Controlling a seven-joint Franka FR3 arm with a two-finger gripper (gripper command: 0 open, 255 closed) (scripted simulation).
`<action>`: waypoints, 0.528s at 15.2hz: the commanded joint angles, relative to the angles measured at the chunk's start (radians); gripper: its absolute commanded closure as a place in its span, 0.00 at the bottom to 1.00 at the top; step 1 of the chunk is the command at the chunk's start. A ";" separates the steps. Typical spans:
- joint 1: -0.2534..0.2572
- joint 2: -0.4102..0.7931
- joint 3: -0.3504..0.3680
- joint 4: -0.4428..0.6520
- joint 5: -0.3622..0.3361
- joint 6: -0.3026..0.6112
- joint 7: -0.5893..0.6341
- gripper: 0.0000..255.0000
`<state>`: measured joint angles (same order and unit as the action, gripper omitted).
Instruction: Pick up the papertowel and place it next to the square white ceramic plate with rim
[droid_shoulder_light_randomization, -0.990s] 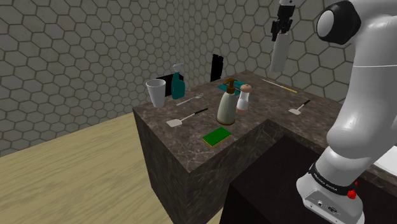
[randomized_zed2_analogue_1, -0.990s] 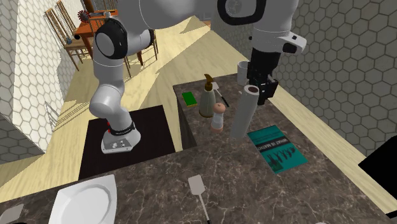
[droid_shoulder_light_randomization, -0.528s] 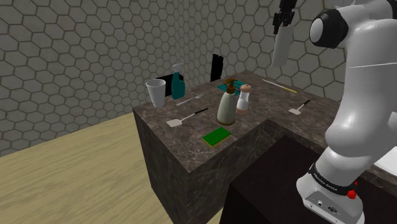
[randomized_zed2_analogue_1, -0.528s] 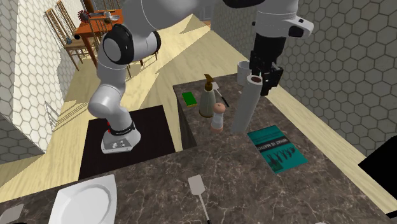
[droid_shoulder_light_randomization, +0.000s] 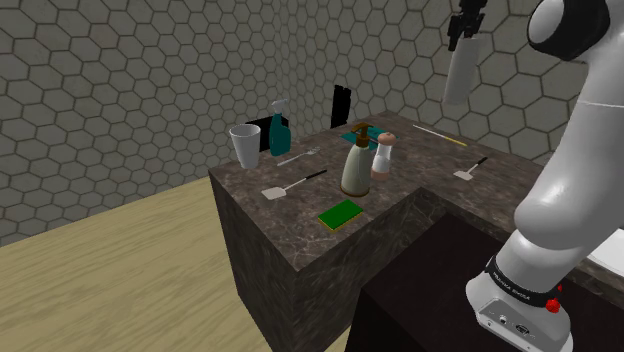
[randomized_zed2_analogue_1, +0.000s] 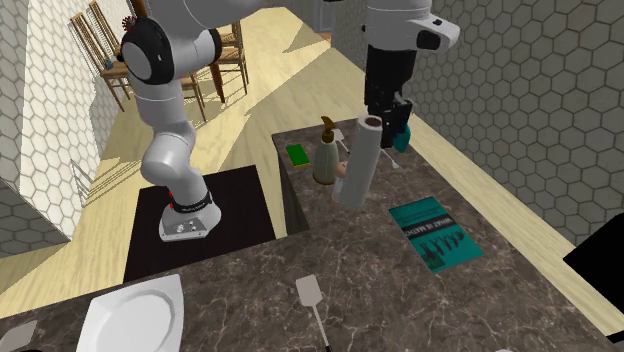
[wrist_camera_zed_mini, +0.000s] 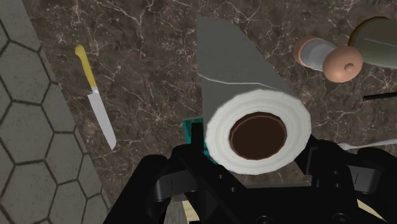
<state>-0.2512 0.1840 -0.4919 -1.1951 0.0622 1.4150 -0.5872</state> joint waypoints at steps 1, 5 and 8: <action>0.028 -0.115 -0.001 -0.141 -0.055 0.037 0.005 1.00; 0.037 -0.290 0.008 -0.327 -0.139 0.068 0.013 1.00; 0.028 -0.409 0.018 -0.439 -0.192 0.073 0.015 1.00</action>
<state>-0.2222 -0.1774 -0.4812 -1.5887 -0.1079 1.4863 -0.5777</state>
